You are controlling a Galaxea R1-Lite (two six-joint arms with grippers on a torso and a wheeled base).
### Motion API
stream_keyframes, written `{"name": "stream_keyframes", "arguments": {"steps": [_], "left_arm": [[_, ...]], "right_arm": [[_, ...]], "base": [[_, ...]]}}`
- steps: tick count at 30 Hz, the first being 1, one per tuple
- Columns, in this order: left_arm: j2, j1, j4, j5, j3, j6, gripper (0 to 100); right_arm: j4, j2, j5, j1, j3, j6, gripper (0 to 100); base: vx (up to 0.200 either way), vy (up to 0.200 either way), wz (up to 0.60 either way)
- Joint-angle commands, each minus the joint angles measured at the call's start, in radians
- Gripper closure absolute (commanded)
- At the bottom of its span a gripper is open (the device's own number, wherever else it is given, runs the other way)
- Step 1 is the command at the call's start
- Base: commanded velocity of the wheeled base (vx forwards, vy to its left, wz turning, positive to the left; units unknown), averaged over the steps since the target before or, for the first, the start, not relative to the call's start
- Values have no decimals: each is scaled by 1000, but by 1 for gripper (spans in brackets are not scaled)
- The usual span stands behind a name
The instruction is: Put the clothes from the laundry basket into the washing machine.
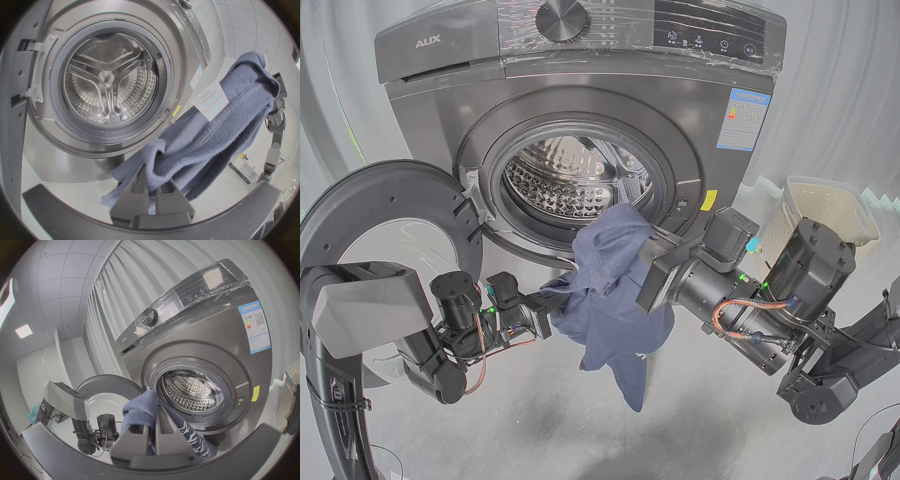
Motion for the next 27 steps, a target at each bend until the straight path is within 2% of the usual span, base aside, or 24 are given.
{"name": "stream_keyframes", "arguments": {"steps": [1, 10, 14, 19, 27], "left_arm": [[-56, 18, -6, 1, 23, 0, 100], [-354, 49, -2, 1, 243, -11, 100], [-437, 61, -1, 1, 240, -18, 100], [-504, 66, -1, 1, 240, -55, 100], [-552, 55, 1, 1, 230, -60, 100]], "right_arm": [[-1, -1, 0, -7, 4, 1, 100], [-19, 3, 26, -19, 84, 11, 100], [-60, 10, 45, -18, 133, 13, 100], [-51, 48, 42, -47, 122, 11, 100], [-62, 146, 45, -116, 78, 10, 100]], "base": [[0, 0, 0], [0, 0, 0], [0, 0, 0], [0, 0, 0], [0, 0, 0]]}}
